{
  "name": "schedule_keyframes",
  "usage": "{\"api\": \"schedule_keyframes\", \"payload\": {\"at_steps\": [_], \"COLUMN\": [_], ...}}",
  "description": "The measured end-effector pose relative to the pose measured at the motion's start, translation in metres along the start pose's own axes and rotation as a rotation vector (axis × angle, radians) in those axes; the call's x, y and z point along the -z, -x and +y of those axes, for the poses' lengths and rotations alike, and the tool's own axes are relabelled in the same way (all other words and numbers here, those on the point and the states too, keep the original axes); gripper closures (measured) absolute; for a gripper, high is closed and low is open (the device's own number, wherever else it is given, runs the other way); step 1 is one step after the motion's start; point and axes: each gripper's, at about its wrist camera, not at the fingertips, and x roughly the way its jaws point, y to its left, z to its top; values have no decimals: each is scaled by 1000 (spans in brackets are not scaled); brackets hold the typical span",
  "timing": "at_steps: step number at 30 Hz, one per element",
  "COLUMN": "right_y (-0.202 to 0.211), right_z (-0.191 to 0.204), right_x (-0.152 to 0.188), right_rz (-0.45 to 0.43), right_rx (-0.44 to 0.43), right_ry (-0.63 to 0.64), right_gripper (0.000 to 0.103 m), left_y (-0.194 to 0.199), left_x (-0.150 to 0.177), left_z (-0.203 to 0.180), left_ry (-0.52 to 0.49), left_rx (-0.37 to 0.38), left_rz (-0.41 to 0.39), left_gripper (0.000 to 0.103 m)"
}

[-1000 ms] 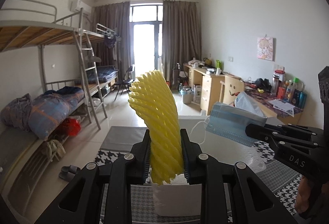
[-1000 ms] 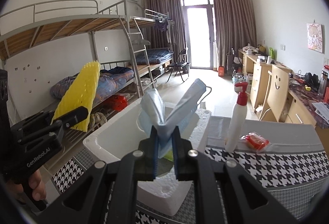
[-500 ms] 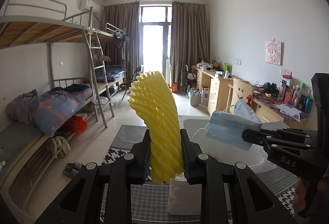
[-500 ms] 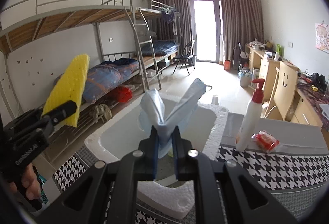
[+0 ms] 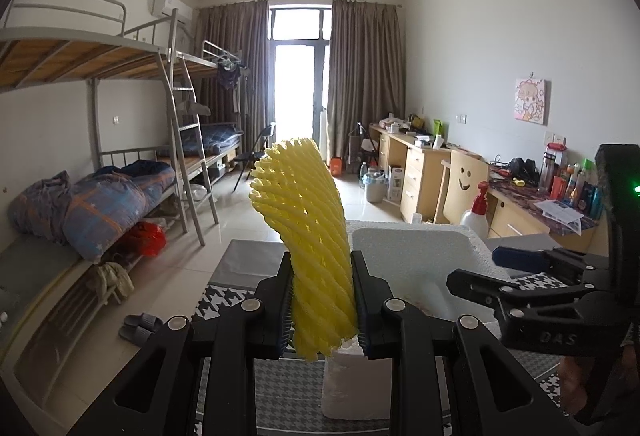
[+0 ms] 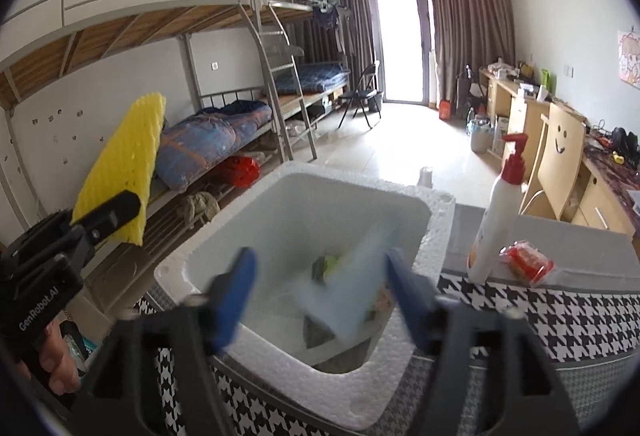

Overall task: Organize soft objects
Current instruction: 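Open right tool over foam box to drop face mask inside, then lower foam net into foam box and open left tool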

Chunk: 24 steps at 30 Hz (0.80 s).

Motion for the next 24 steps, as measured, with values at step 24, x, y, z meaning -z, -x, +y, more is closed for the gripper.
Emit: {"api": "schedule_keyframes", "payload": {"at_steps": [24], "right_y": [31], "right_z": [-23], "right_x": [8], "right_rz": [-80], "right_rx": [78], "right_ry": [-12], "right_gripper": [12], "left_y": [-22], "left_x": [-10], "left_z": [-29], "left_ry": [-50], "left_rx": [104], "left_rz": [46], "left_gripper": [76]}}
